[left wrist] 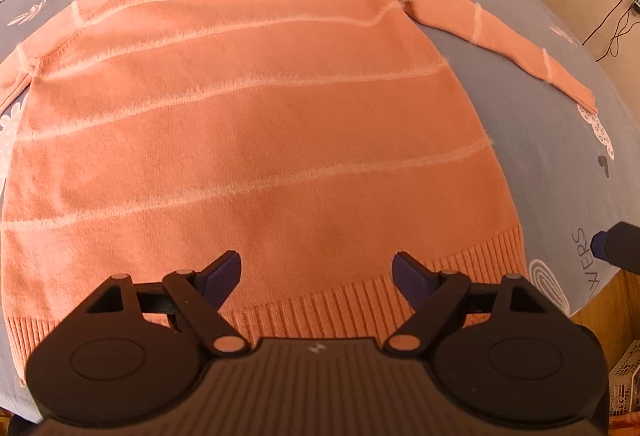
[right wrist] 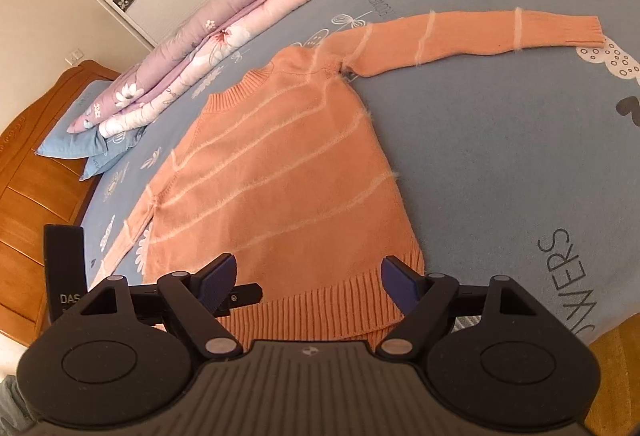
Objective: Fold clothes
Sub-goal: 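Move both open grippers back above the flat sweater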
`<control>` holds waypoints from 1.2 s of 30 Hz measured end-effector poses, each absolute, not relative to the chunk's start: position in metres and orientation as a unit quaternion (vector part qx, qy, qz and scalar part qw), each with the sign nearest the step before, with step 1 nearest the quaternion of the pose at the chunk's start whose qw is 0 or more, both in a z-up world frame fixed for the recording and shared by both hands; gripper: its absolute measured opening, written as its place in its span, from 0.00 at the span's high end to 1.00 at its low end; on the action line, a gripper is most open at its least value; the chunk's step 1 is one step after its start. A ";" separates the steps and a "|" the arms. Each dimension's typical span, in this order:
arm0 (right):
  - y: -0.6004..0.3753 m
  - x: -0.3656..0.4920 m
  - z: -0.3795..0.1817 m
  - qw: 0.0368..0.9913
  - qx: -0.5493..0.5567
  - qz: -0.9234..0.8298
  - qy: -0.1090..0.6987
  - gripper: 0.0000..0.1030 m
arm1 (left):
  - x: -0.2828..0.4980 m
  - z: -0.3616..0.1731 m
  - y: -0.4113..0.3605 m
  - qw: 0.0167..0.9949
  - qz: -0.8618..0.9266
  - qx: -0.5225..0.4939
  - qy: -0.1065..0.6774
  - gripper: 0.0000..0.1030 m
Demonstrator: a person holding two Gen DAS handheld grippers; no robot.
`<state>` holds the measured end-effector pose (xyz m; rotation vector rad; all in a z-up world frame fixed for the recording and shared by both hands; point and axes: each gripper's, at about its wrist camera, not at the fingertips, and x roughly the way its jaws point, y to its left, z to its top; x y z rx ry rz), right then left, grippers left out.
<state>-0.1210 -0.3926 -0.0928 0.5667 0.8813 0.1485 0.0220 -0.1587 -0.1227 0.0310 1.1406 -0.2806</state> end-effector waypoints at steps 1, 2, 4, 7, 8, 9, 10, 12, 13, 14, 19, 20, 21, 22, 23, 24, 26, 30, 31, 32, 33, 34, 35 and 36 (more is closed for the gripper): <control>-0.391 -0.113 -0.093 0.863 0.266 0.067 0.424 0.19 | 0.027 -0.124 -0.157 0.834 -0.134 0.010 0.535 0.19; -0.390 -0.106 -0.094 0.863 0.262 0.064 0.428 0.19 | 0.032 -0.125 -0.156 0.836 -0.134 0.005 0.532 0.19; -0.387 -0.090 -0.095 0.862 0.255 0.056 0.435 0.19 | 0.047 -0.128 -0.155 0.837 -0.142 0.006 0.528 0.19; -0.383 -0.067 -0.097 0.860 0.243 0.046 0.446 0.19 | 0.074 -0.130 -0.155 0.839 -0.160 0.029 0.519 0.19; -0.382 -0.060 -0.097 0.860 0.238 0.040 0.450 0.19 | 0.084 -0.130 -0.155 0.837 -0.165 0.036 0.521 0.19; -0.380 -0.051 -0.097 0.859 0.233 0.034 0.455 0.19 | 0.093 -0.130 -0.155 0.833 -0.171 0.042 0.524 0.19; -0.378 -0.042 -0.094 0.856 0.230 0.029 0.463 0.19 | 0.102 -0.128 -0.155 0.830 -0.182 0.049 0.526 0.19; -0.375 -0.024 -0.088 0.847 0.226 0.020 0.481 0.19 | 0.117 -0.121 -0.152 0.821 -0.192 0.055 0.534 0.19; -0.374 -0.015 -0.084 0.842 0.223 0.015 0.491 0.19 | 0.123 -0.115 -0.150 0.816 -0.192 0.057 0.543 0.19; -0.373 -0.009 -0.075 0.839 0.220 0.009 0.498 0.19 | 0.129 -0.108 -0.148 0.811 -0.191 0.059 0.550 0.19; -0.380 0.018 -0.004 0.829 0.204 -0.017 0.520 0.19 | 0.146 -0.058 -0.140 0.782 -0.194 0.038 0.592 0.19; -0.385 0.023 0.011 0.830 0.199 -0.018 0.521 0.19 | 0.149 -0.048 -0.141 0.779 -0.192 0.035 0.596 0.19; -0.391 0.028 0.027 0.831 0.191 -0.018 0.522 0.19 | 0.152 -0.038 -0.141 0.776 -0.190 0.033 0.600 0.19; -0.397 0.033 0.041 0.834 0.181 -0.018 0.520 0.19 | 0.155 -0.028 -0.144 0.775 -0.188 0.032 0.603 0.18; -0.405 0.038 0.054 0.838 0.170 -0.018 0.518 0.19 | 0.158 -0.020 -0.147 0.774 -0.186 0.032 0.604 0.17; -0.414 0.044 0.064 0.842 0.160 -0.017 0.515 0.19 | 0.161 -0.012 -0.151 0.773 -0.182 0.030 0.606 0.17; -0.436 0.058 0.079 0.850 0.143 -0.011 0.506 0.19 | 0.167 0.000 -0.160 0.775 -0.175 0.027 0.607 0.17; -0.473 0.107 0.081 0.848 0.110 0.038 0.516 0.19 | 0.172 0.026 -0.175 0.794 -0.115 0.023 0.597 0.17; -0.480 0.123 0.079 0.844 0.100 0.054 0.525 0.19 | 0.169 0.028 -0.176 0.798 -0.094 0.011 0.595 0.17; -0.486 0.139 0.077 0.838 0.089 0.071 0.533 0.19 | 0.167 0.029 -0.177 0.802 -0.072 -0.002 0.593 0.17; -0.491 0.153 0.078 0.838 0.075 0.086 0.533 0.19 | 0.164 0.027 -0.176 0.802 -0.051 -0.023 0.594 0.16; -0.494 0.168 0.079 0.840 0.051 0.104 0.530 0.19 | 0.161 0.025 -0.176 0.801 -0.031 -0.045 0.596 0.16; -0.495 0.181 0.082 0.840 0.026 0.117 0.529 0.19 | 0.158 0.020 -0.175 0.799 -0.020 -0.061 0.597 0.16; -0.495 0.192 0.080 0.837 0.005 0.121 0.533 0.19 | 0.154 0.015 -0.175 0.797 -0.008 -0.076 0.599 0.16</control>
